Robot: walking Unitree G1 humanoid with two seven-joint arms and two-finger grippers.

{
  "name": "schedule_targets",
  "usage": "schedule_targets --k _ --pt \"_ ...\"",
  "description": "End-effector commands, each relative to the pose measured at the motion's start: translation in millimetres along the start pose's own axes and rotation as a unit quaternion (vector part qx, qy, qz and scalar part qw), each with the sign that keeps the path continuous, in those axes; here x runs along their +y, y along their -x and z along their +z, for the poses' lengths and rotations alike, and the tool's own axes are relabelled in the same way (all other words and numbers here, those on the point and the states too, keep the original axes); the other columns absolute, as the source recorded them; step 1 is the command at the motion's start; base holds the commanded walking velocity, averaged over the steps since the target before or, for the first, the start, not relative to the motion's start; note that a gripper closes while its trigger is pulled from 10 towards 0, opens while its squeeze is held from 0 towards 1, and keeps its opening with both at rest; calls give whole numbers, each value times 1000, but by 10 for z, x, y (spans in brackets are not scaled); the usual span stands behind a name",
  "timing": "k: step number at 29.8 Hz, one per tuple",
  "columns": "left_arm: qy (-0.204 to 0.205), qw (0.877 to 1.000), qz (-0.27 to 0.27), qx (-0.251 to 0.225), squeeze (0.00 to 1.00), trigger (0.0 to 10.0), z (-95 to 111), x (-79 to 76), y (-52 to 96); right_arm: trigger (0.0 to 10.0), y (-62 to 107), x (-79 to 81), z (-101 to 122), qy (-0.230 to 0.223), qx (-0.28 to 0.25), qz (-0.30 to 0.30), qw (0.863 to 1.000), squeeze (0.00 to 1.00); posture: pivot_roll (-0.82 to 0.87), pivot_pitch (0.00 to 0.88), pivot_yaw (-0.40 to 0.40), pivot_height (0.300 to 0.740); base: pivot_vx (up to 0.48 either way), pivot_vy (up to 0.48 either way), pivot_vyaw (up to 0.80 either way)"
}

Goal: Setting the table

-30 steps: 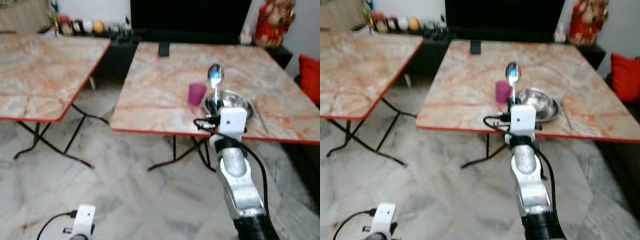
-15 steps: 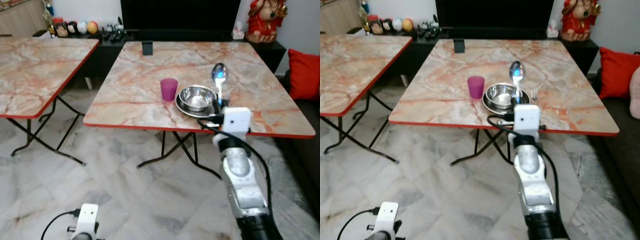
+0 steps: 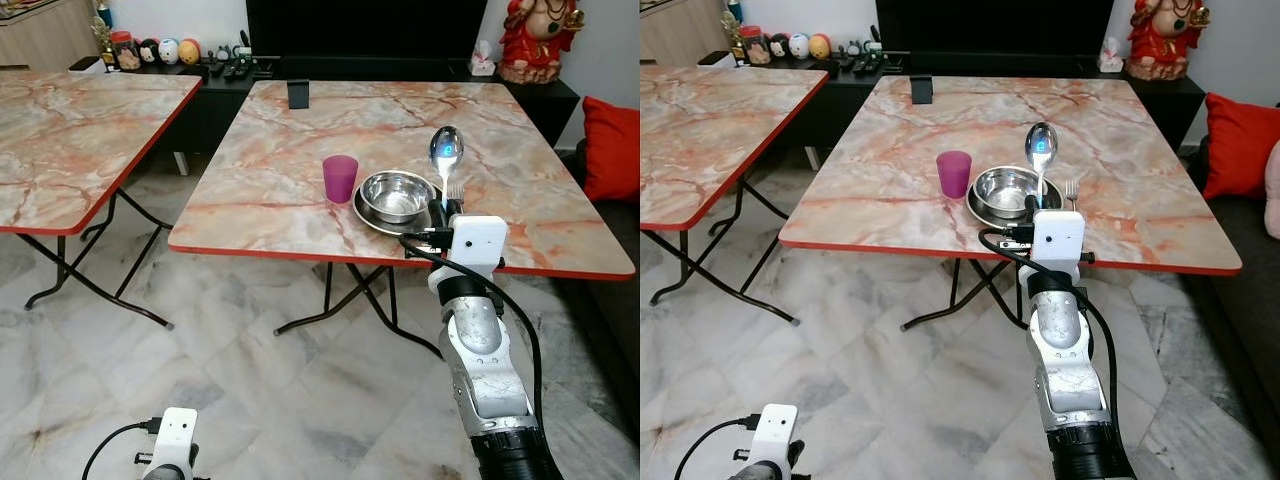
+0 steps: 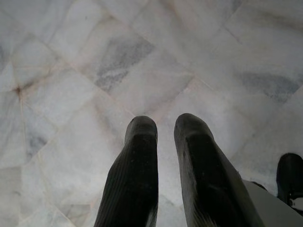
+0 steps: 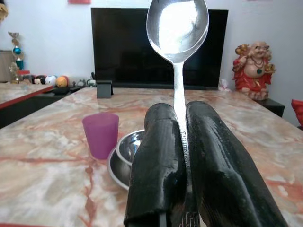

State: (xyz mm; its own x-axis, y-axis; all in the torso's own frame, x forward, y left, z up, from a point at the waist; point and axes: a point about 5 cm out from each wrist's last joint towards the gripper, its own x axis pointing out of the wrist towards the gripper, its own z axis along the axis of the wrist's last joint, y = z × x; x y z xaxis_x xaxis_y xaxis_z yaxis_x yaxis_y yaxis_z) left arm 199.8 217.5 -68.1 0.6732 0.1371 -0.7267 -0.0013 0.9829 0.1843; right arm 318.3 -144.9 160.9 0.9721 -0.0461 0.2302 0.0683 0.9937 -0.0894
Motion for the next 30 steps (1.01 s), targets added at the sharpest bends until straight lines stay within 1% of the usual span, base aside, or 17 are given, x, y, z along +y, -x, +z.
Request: schedule_targets --k 1,4,10,30 --pt "-4 1000 5 6 0 10000 -13 39 1 10000 -35 -18 57 -9 -10 -8 1000 0 -9 0 17 740 274 0 -563" --pt "-4 1000 5 6 0 10000 -16 42 2 10000 -39 -15 60 -8 -9 -6 1000 0 -9 0 17 740 282 0 -704" --pt "-4 1000 4 5 0 10000 -11 39 1 10000 -41 4 74 -7 -14 -4 1000 0 -9 0 17 740 290 0 0" --pt "-6 1000 4 4 0 10000 -6 27 0 10000 -42 -14 86 -6 -16 -8 1000 0 -10 0 18 740 299 0 0"
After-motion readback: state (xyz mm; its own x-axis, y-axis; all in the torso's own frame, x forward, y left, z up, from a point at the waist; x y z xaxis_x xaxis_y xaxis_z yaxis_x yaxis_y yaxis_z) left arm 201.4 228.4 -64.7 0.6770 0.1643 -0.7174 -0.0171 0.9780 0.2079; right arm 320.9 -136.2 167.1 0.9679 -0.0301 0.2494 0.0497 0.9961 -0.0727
